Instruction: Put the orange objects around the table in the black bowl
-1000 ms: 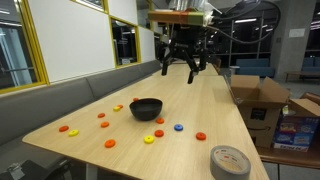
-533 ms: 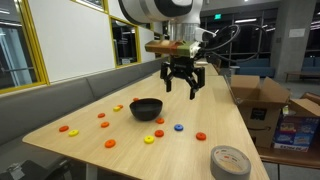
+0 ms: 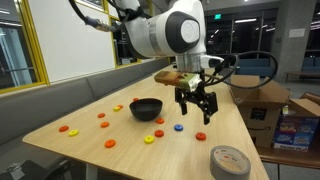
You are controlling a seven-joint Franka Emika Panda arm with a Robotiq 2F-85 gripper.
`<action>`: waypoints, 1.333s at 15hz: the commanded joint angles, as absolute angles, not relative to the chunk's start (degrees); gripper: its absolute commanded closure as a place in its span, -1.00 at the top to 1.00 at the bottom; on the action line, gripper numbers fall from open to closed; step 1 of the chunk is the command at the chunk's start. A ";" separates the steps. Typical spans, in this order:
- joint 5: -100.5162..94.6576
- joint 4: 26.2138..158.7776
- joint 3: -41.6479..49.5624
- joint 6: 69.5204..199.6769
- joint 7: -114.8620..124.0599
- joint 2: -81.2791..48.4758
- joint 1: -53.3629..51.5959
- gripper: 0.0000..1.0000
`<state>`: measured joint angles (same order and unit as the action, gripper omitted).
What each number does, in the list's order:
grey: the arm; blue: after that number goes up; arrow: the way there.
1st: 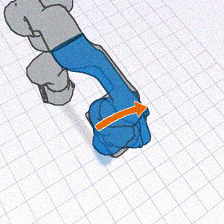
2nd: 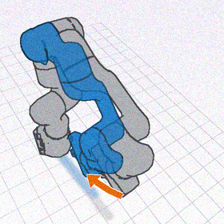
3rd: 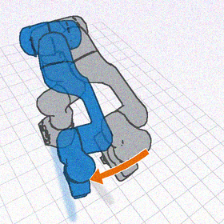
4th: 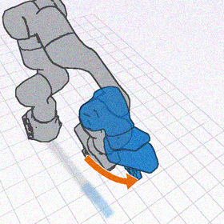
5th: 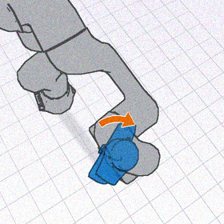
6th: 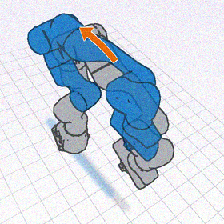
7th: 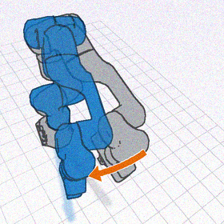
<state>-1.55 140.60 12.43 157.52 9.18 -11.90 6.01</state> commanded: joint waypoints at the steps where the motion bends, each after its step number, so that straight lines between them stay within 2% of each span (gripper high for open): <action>1: -1.16 137.84 12.88 158.88 13.29 -17.01 6.03 1.00; 12: 9.38 127.48 9.36 157.85 13.30 -29.23 8.76 1.00; 20: 13.59 124.41 7.73 158.37 12.54 -32.15 11.84 1.00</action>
<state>11.55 126.18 8.88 157.91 13.42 -31.27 10.14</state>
